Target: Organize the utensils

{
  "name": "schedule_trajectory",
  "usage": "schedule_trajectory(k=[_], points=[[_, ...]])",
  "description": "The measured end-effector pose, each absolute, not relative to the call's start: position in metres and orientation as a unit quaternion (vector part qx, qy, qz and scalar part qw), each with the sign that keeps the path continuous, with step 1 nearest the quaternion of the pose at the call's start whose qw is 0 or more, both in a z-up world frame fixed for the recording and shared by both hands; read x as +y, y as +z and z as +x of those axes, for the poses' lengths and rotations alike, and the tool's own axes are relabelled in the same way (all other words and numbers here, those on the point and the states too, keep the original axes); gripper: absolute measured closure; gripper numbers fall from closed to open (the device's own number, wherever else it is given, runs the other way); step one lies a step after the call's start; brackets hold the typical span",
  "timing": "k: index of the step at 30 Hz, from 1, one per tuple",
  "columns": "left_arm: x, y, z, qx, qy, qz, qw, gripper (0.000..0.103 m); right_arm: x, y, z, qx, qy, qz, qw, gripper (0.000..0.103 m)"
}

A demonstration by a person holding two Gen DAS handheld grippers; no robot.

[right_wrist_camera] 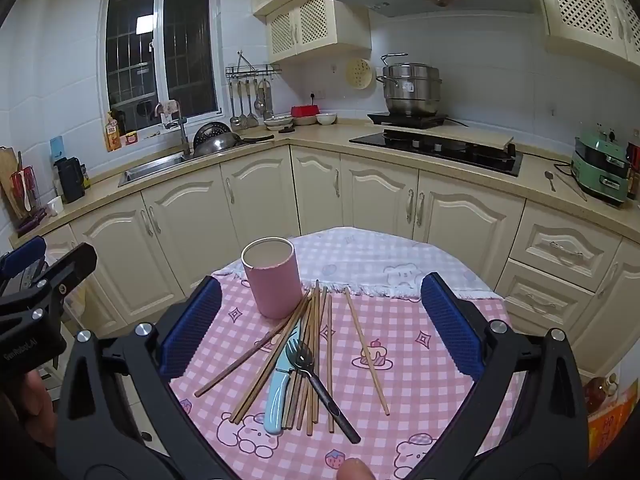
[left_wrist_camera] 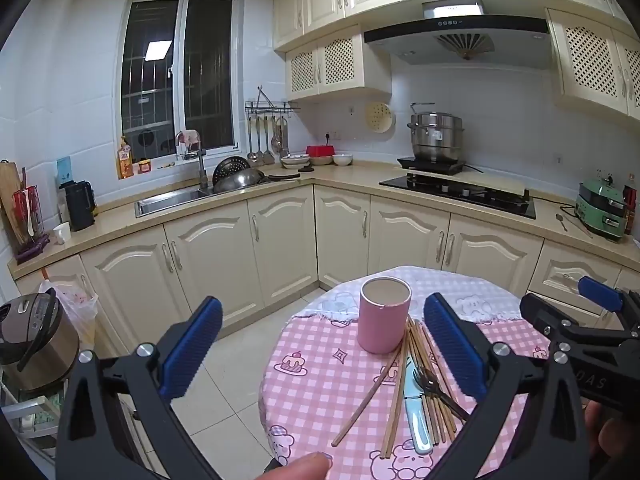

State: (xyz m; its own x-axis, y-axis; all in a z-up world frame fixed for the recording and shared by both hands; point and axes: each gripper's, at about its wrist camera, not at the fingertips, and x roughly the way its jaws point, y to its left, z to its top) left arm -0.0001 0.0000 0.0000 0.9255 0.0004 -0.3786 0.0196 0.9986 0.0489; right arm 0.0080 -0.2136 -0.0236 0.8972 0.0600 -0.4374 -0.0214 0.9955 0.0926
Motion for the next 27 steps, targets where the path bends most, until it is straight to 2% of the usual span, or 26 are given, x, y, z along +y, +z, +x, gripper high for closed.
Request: schedule_trajectory(k=[27], points=[[0.006, 0.007, 0.0, 0.19, -0.005, 0.01, 0.982, 0.004, -0.213, -0.008, 0.01, 0.203, 0.06, 0.059, 0.976, 0.006]])
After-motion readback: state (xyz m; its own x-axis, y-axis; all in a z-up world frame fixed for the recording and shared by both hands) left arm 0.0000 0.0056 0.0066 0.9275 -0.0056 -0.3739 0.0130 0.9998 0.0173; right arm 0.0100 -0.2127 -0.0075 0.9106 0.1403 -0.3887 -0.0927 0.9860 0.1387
